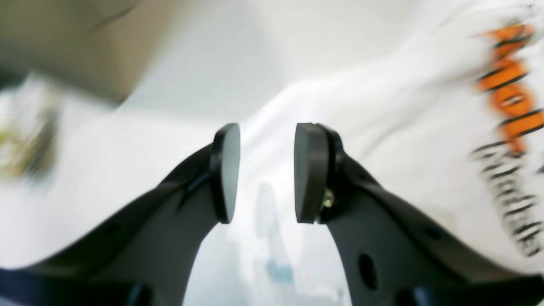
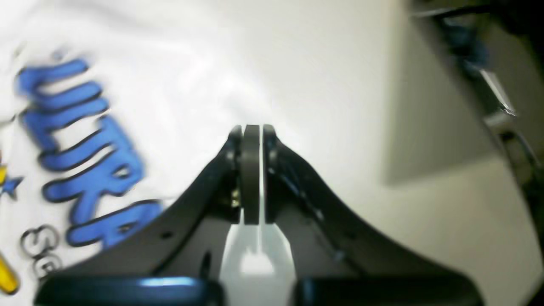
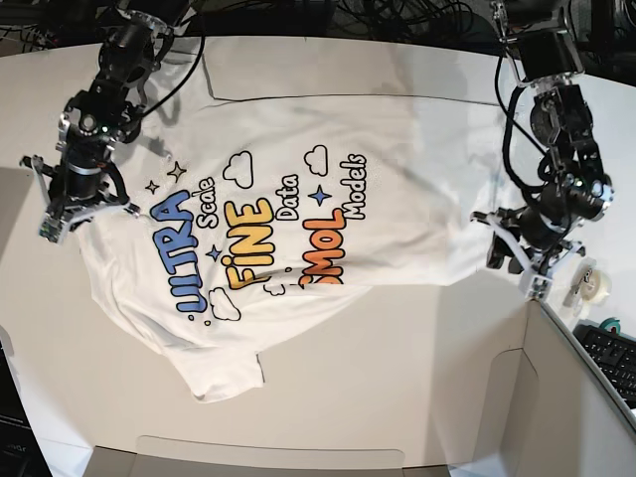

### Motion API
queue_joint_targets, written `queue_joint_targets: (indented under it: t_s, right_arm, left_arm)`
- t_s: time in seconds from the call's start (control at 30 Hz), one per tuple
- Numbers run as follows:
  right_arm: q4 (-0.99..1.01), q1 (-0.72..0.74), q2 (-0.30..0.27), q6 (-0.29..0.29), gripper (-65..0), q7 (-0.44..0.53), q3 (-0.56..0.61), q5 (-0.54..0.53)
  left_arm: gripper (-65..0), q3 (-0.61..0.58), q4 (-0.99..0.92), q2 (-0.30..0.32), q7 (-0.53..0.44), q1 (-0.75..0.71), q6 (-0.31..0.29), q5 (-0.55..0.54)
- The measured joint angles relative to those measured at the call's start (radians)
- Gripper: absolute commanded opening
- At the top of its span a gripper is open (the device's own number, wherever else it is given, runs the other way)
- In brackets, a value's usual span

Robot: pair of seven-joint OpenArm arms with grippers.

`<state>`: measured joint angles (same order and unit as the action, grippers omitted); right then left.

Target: Layout the t-shirt on the table in an organized manner, then fold the t-shirt properly

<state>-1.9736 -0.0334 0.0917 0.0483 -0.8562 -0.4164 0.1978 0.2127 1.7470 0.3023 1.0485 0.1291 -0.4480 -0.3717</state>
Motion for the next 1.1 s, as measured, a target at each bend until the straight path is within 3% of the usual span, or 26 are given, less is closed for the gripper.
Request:
queue_joint_targets:
  t_s: [0.13, 0.3, 0.43, 0.5, 0.63, 0.77, 0.87, 0.97, 1.1]
  right_arm:
    - [-0.042, -0.053, 0.004, 0.004, -51.1, -0.007, -0.072, -0.141]
    - [-0.041, -0.119, -0.003, 0.0, -50.9, -0.004, -0.13, -0.304]
    - [-0.042, -0.193, -0.003, -0.005, -50.9, -0.003, -0.161, -0.444]
    - [-0.042, -0.217, -0.004, 0.003, -50.9, -0.005, -0.196, -0.551]
    - [-0.043, -0.262, -0.067, 0.019, -50.9, 0.002, -0.296, -0.809]
    - [-0.046, -0.294, -0.08, 0.032, -50.9, -0.004, -0.406, -1.046]
    - [-0.046, -0.322, -0.095, 0.035, -50.9, -0.002, -0.462, -1.094]
    - [-0.047, -0.389, -0.096, 0.042, -50.9, 0.003, -0.497, -1.138]
    - [-0.045, -0.441, -0.089, 0.169, -50.9, -0.008, -0.535, -1.154]
  left_arm:
    - [-43.8, 0.076, 0.094, -0.002, 0.027, -0.041, -0.006, -0.01]
    - [-43.6, 0.182, 0.166, -0.005, 0.099, -0.101, -0.007, -0.011]
    - [-43.6, 0.273, 0.194, -0.006, 0.103, -0.138, -0.005, -0.005]
    - [-43.5, 0.312, 0.216, -0.008, 0.103, -0.153, -0.005, -0.008]
    - [-43.5, 0.359, 0.241, -0.01, 0.109, -0.2, -0.005, -0.013]
    - [-43.4, 0.38, 0.244, -0.03, 0.157, -0.205, -0.006, -0.013]
    - [-43.4, 0.411, 0.259, -0.045, 0.172, -0.213, -0.008, -0.031]
    - [-43.4, 0.453, 0.257, -0.044, 0.193, -0.244, -0.008, -0.135]
    - [-43.4, 0.465, 0.256, -0.042, 0.258, -0.257, -0.009, -0.213]
